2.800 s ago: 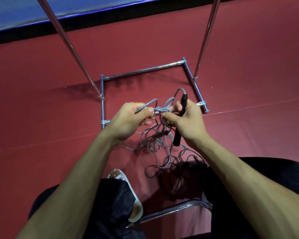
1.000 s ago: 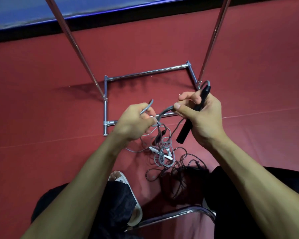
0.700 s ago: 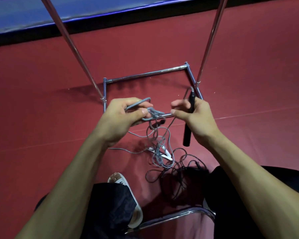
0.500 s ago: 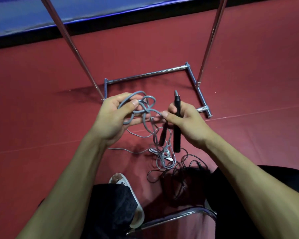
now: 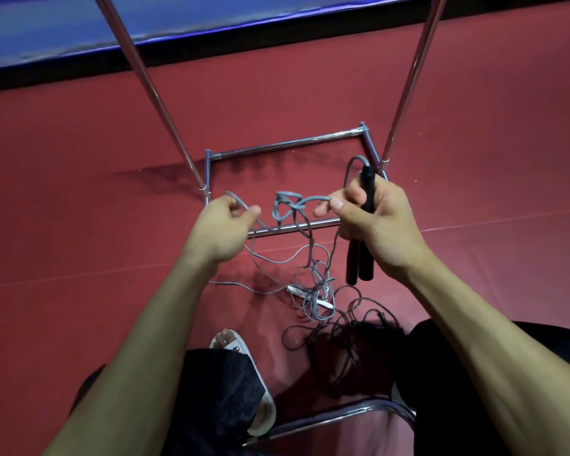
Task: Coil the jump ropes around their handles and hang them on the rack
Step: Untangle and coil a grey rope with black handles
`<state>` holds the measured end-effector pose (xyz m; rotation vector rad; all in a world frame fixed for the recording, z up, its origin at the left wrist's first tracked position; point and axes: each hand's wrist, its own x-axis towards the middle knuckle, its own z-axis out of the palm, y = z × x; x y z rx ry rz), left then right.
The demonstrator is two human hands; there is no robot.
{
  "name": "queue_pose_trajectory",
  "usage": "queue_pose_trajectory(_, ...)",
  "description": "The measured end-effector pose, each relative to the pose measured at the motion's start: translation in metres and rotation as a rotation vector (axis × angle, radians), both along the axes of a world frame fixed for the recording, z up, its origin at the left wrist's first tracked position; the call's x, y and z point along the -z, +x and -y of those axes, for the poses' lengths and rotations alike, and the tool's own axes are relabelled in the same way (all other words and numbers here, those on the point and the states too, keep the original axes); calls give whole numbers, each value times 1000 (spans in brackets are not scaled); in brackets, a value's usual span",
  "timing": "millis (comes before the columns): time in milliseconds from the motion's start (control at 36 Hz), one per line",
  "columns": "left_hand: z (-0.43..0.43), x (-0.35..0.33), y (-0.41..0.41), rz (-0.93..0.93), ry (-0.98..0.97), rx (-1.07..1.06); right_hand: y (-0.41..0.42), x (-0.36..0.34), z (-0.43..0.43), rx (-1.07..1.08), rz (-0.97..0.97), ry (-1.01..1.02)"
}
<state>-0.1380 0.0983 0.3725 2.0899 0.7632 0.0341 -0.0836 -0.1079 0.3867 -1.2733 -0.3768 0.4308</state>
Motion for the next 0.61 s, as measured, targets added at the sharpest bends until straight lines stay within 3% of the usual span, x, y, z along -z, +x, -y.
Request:
queue_pose_trajectory(28, -1, 6, -1, -58, 151, 27, -1, 0, -1, -10, -2, -1)
queue_pose_trajectory(83, 3, 3, -3, -47, 120, -14, -1, 2, -2, -22, 0, -5)
queue_pose_trajectory(139, 14, -7, -4, 65, -153, 68, -1, 4, -4, -20, -3, -14)
queue_pose_trajectory(222, 33, -19, -5, 82, -707, 211, 1, 5, -5, -33, -9, -16)
queue_pose_trajectory(250, 35, -19, -5, 93, -777, 216, 1, 5, -5, -30, -6, -27)
queue_pose_trajectory(361, 34, -20, -3, 166, -745, 114, 5, 6, -3, 74, 15, -136)
queue_pose_trajectory(500, 23, -20, -6, 207, -601, 170, 11, 7, 2, 226, 18, -210)
queue_pose_trajectory(611, 17, -25, -7, 205, -715, 137, 9, 6, 1, 266, 104, -282)
